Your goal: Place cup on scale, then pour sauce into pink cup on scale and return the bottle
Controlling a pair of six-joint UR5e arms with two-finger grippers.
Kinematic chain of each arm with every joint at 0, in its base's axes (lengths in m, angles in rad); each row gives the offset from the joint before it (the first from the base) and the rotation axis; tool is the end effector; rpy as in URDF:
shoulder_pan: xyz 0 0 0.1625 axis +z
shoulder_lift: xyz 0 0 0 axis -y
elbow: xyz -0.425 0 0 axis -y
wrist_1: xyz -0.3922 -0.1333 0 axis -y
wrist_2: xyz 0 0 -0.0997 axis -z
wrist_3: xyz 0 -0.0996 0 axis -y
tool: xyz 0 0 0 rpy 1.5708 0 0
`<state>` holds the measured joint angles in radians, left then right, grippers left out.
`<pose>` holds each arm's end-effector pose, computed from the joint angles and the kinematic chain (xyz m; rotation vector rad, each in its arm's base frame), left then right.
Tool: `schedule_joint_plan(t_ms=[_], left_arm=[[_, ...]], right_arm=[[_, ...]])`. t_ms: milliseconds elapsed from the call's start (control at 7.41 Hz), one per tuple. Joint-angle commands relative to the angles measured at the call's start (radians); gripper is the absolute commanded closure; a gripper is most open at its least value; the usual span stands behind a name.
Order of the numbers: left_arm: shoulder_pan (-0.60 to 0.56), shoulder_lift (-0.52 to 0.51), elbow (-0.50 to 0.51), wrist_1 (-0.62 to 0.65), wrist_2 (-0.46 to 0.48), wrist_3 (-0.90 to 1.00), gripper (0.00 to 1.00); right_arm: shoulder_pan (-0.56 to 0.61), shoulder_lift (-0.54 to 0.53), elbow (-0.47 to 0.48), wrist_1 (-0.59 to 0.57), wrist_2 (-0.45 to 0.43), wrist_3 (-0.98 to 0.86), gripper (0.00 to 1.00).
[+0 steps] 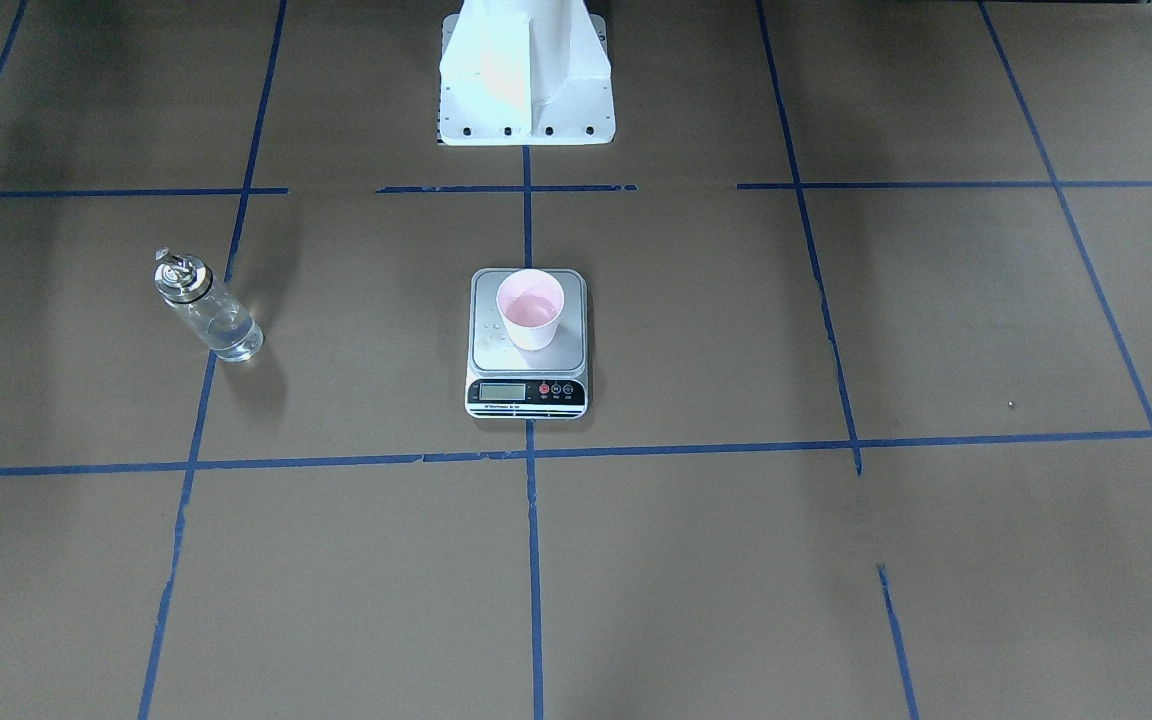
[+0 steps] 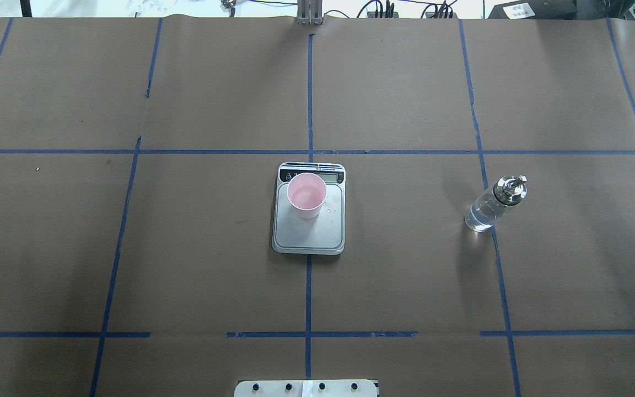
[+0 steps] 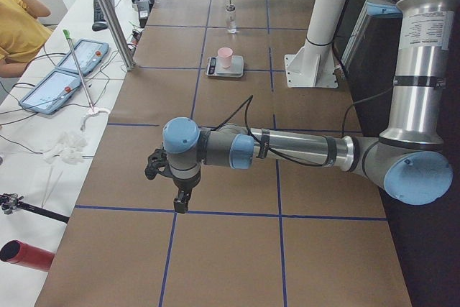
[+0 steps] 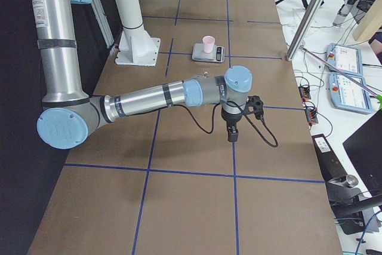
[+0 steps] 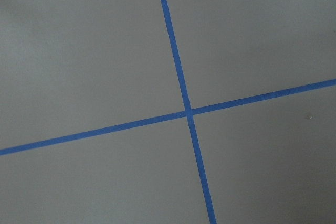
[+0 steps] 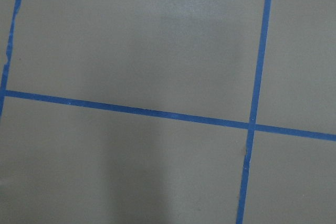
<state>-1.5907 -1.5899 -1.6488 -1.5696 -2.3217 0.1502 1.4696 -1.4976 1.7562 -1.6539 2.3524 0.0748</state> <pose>-0.0754 -0.5033 0.6123 0.1549 0.7406 0.1600 0.0102 -0.5245 0.5383 0.0973 -0.7913 -0.0936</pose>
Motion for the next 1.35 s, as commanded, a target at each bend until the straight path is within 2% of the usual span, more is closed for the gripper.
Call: schedule_joint_plan(t_ms=[0,540,945,1080,1215], left_arm=[[0.002,0.002,0.000,-0.004,-0.001,0.000,0.00],[0.000,0.002,-0.016,-0.003,-0.004,-0.001,0.00],[0.003,0.005,-0.017,-0.013,-0.066,0.006,0.00],[0.006,0.007,-0.008,-0.074,-0.106,0.005,0.00],[0.003,0.008,-0.011,-0.084,-0.108,0.003,0.00]], right_arm=[[0.000,-0.024,-0.003,0.006,0.004,0.002,0.00],[0.000,-0.013,-0.001,0.006,-0.001,-0.001,0.00],[0.000,-0.032,0.019,0.005,0.002,0.000,0.00],[0.000,-0.038,0.023,0.006,0.001,-0.001,0.00],[0.000,-0.033,0.020,0.008,-0.001,-0.001,0.00]])
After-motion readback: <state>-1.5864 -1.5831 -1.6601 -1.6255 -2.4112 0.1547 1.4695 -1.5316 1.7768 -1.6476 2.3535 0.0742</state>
